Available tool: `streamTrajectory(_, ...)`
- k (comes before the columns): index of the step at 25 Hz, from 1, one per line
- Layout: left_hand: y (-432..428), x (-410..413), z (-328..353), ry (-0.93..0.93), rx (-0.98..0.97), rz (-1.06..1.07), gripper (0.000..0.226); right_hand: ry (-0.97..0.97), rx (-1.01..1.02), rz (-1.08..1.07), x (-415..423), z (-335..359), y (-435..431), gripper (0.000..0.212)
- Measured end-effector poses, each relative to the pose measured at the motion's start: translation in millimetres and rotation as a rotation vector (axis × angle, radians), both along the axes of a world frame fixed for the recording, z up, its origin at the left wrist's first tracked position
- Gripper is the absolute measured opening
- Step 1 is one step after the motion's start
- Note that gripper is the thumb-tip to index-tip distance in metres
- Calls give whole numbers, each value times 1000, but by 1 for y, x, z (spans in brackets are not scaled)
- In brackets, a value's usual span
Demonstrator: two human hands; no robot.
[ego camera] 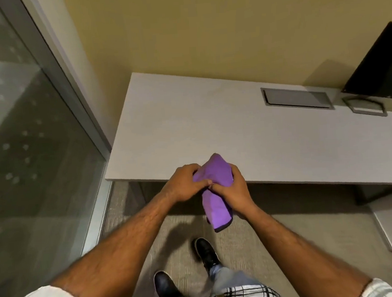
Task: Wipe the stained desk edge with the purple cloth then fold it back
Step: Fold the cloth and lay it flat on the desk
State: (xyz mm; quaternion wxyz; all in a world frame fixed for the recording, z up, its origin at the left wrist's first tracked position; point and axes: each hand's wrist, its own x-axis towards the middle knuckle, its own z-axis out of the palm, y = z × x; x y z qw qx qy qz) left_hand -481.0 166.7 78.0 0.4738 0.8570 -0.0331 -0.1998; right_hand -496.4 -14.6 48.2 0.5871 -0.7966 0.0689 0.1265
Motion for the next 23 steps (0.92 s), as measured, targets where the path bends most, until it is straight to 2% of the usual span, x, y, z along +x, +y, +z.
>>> streamTrajectory(2,-9,10,21,-100,83,-94,19,-9,47,-35,-2,7,-9,87)
streamTrajectory(5,-22,33,56,-292,344,-308,10,-34,55,-11,5,13,-32,101)
streamTrajectory(7,-35,49,77,-408,545,-433,14,-65,-42,-9,14,15,-51,103)
streamTrajectory(10,-50,74,102,-547,704,-510,19,-165,-231,-36,34,18,-79,98)
streamTrajectory(14,-72,108,122,-626,788,-534,25,-328,-426,65,75,21,-114,96)
streamTrajectory(19,-97,151,129,-673,826,-536,27,-343,-402,287,131,34,-143,102)
streamTrajectory(21,-108,166,131,-689,833,-529,27,-351,-404,323,153,39,-156,96)
streamTrajectory(23,-117,180,132,-688,826,-490,26,-371,-430,318,173,47,-171,81)
